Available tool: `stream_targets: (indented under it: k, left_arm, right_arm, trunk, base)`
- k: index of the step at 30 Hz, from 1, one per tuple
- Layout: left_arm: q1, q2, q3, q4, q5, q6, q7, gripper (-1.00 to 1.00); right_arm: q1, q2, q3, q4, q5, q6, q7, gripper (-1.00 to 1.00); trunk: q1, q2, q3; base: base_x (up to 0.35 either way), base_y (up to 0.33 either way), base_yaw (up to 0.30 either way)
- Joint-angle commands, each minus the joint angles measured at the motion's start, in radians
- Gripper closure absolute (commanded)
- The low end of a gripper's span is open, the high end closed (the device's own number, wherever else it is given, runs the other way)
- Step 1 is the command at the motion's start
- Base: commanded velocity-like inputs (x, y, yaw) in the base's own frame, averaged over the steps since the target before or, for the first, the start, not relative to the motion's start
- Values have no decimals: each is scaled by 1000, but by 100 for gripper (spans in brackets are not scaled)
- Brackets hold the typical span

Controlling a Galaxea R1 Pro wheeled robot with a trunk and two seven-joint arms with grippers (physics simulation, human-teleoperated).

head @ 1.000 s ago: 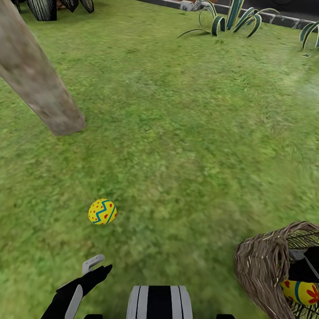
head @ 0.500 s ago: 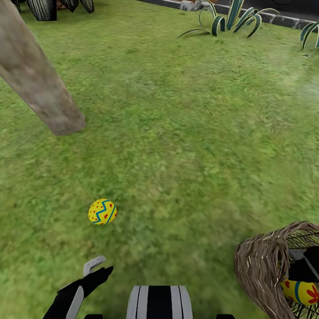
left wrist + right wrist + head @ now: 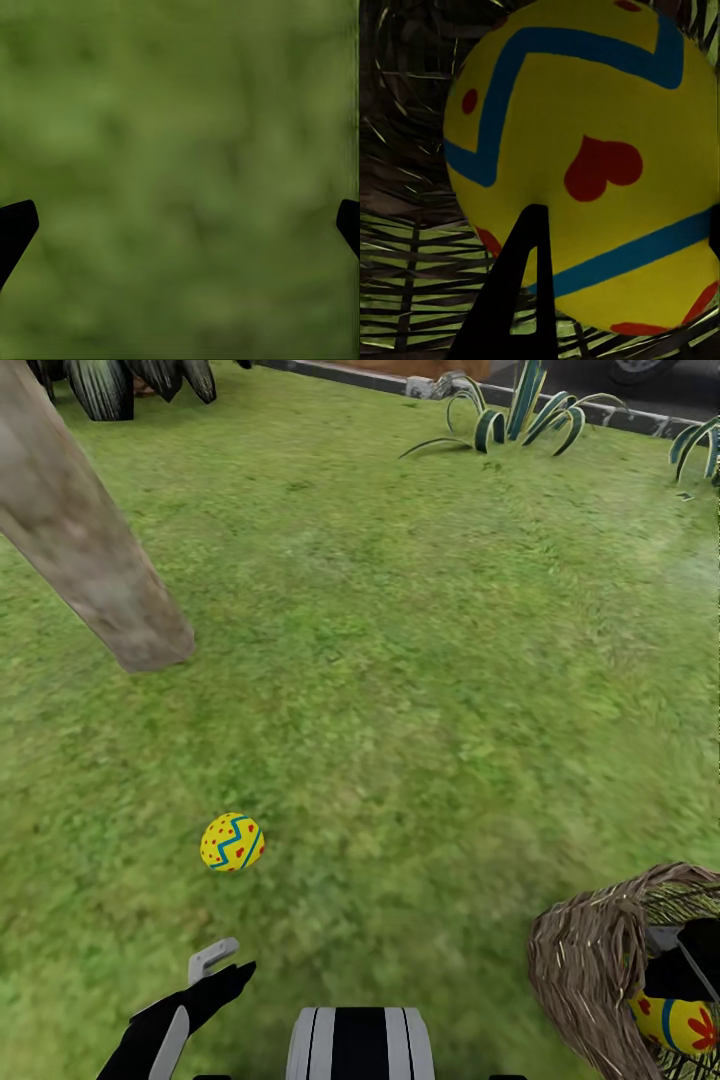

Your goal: Take the three Easter eggs out of the wicker basket on the lawn in the garden, then place them on the lawn next to a single tree (choose any tree) so that all three eggs are next to the same tree and none are left in the basket.

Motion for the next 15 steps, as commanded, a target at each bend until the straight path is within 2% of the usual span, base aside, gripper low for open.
stream_targets:
  k: [1,7,15]
  left_arm:
    - [0,-1,5,-1,7,9,-4,-100]
    - [0,-2,5,20,8,9,-4,-100]
    - [0,-2,5,28,8,9,-4,-100]
  right_arm:
    - [0,2,-2,0,4,4,8,100]
    - [0,12,-2,1,4,2,7,100]
    - [0,26,-2,1,5,1,6,100]
  trunk:
    - [-1,0,3]
    - [-3,1,27]
    - [-7,3,58]
  base:
    - [0,0,0]
    - [0,0,8]
    - [0,0,227]
